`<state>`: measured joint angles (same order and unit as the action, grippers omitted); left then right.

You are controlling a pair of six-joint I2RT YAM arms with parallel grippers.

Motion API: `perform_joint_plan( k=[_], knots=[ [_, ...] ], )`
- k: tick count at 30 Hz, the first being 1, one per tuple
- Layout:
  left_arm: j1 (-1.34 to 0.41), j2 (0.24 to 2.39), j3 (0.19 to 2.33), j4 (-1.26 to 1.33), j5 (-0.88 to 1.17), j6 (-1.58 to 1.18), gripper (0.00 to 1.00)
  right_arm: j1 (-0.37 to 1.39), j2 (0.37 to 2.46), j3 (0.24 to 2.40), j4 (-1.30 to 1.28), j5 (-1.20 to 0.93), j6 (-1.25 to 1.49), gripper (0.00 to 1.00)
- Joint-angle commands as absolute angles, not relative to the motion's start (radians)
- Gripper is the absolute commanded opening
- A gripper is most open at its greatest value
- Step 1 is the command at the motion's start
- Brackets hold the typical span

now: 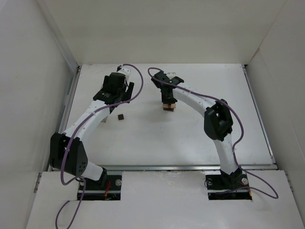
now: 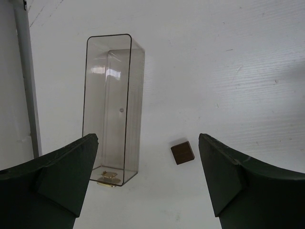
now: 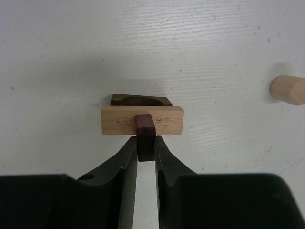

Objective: Build the wood block tower

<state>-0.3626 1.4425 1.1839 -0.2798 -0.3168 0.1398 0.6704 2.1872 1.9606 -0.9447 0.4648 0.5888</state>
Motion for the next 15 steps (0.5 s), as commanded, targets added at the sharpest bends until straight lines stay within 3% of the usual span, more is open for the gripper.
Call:
perform_joint_plan(
  k=[1, 15],
  knots=[
    [-0.365, 1.433, 1.172, -0.255, -0.318, 0.124, 0.84, 0.683, 2.203, 2.003, -0.965, 0.489, 0.609, 0.00],
    [-0.365, 1.433, 1.163, -0.255, -0.318, 0.124, 0.84, 0.683, 2.212, 2.034, -0.974, 0.509, 0.627, 0.00]
  ],
)
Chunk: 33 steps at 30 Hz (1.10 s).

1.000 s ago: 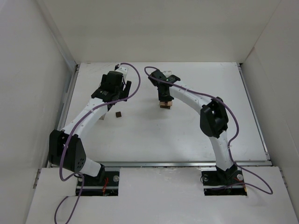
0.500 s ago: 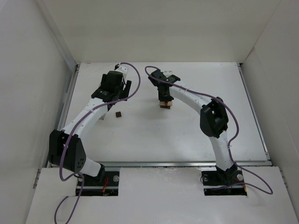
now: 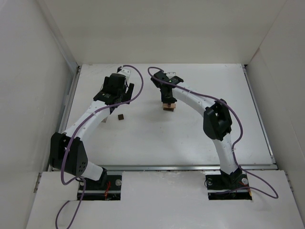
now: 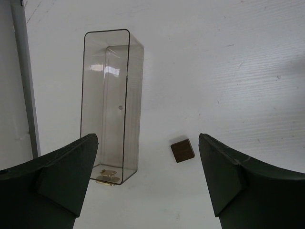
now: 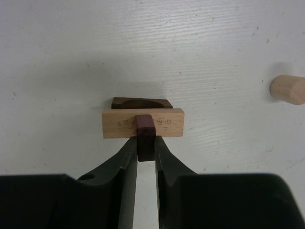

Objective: Build the wood block tower

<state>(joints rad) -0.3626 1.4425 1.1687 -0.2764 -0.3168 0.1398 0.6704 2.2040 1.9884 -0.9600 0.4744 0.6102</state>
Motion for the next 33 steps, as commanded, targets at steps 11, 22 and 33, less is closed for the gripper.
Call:
perform_joint_plan(
  k=[11, 22, 33],
  knots=[
    [-0.365, 1.433, 1.163, -0.255, -0.318, 0.124, 0.84, 0.673, 2.221, 2.043, -0.983, 0.518, 0.637, 0.00],
    [-0.365, 1.433, 1.163, -0.255, -0.318, 0.124, 0.84, 0.673, 2.230, 2.043, -0.983, 0.509, 0.637, 0.06],
    [-0.365, 1.433, 1.163, -0.255, -0.318, 0.124, 0.84, 0.673, 2.230, 2.043, -0.983, 0.491, 0.637, 0.46]
  ],
)
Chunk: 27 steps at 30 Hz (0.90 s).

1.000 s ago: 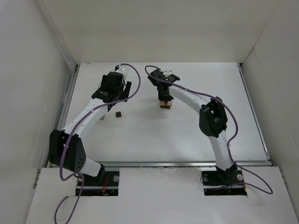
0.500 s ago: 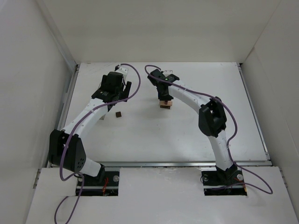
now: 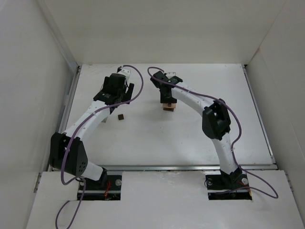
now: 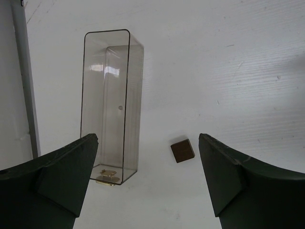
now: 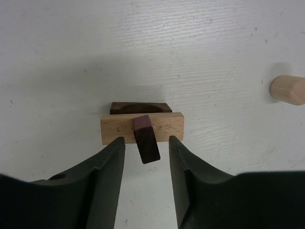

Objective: Build the wood block tower

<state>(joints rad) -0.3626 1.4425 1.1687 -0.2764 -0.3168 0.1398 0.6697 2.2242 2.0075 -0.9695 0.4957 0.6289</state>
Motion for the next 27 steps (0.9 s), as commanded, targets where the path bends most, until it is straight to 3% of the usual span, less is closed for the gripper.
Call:
perform_joint_plan(
  k=[1, 7, 18, 27],
  knots=[
    [-0.365, 1.433, 1.163, -0.255, -0.318, 0.133, 0.85, 0.673, 2.230, 2.043, -0.983, 0.491, 0.637, 0.49],
    [-0.365, 1.433, 1.129, -0.290, -0.189, 0.237, 0.84, 0.673, 2.174, 2.034, -0.974, 0.482, 0.637, 0.60],
    [-0.365, 1.424, 0.933, -0.290, -0.110, 0.480, 0.78, 0.632, 2.002, 1.948, -0.924, 0.434, 0.614, 0.62],
    [-0.365, 1.532, 0.900, -0.271, -0.083, 0.670, 0.89, 0.592, 1.911, 1.824, -0.825, 0.359, 0.563, 0.63]
  ],
)
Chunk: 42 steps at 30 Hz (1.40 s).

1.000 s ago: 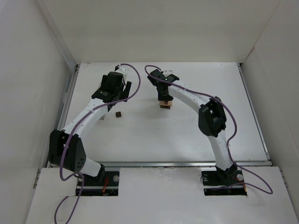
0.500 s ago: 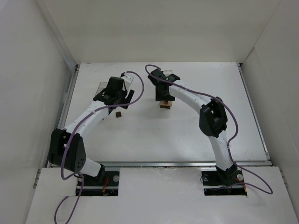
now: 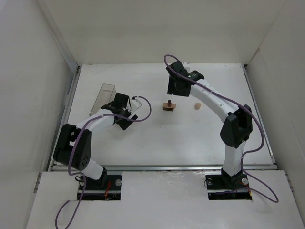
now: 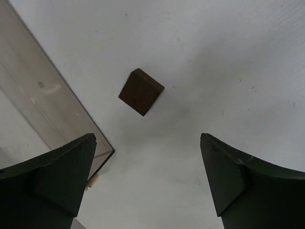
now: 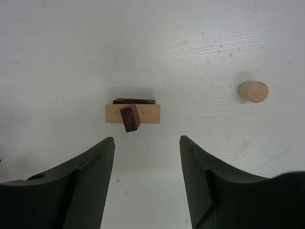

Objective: Build the wood block tower

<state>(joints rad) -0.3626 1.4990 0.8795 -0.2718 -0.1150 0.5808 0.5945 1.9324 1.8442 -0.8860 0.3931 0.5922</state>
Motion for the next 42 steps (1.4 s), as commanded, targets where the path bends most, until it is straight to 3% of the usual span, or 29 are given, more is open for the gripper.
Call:
perform_joint_plan(
  k=[1, 12, 17, 21, 25, 30, 40, 42],
  knots=[
    [-0.365, 1.566, 0.932, -0.293, -0.074, 0.702, 0.89, 0.592, 1.902, 1.815, -0.816, 0.359, 0.563, 0.63],
    [-0.330, 1.698, 1.142, -0.526, 0.094, 0.854, 0.88, 0.592, 1.875, 1.756, -0.776, 0.359, 0.535, 0.63],
    [-0.269, 1.834, 1.282, -0.725, 0.159, 0.920, 0.74, 0.592, 1.864, 1.746, -0.776, 0.359, 0.526, 0.63],
    [-0.256, 1.885, 1.348, -0.821, 0.201, 0.963, 0.71, 0.583, 1.855, 1.736, -0.767, 0.359, 0.517, 0.63],
    [-0.256, 1.858, 1.327, -0.788, 0.187, 0.977, 0.71, 0.583, 1.855, 1.736, -0.767, 0.359, 0.517, 0.63],
    [-0.256, 1.867, 1.283, -0.698, 0.123, 0.925, 0.53, 0.583, 1.855, 1.736, -0.767, 0.359, 0.517, 0.63],
    [-0.256, 1.856, 1.282, -0.578, 0.143, 0.854, 0.51, 0.583, 1.855, 1.746, -0.767, 0.359, 0.508, 0.63],
    [-0.256, 1.868, 1.292, -0.578, 0.143, 0.854, 0.46, 0.583, 1.855, 1.746, -0.767, 0.359, 0.508, 0.63]
  ],
)
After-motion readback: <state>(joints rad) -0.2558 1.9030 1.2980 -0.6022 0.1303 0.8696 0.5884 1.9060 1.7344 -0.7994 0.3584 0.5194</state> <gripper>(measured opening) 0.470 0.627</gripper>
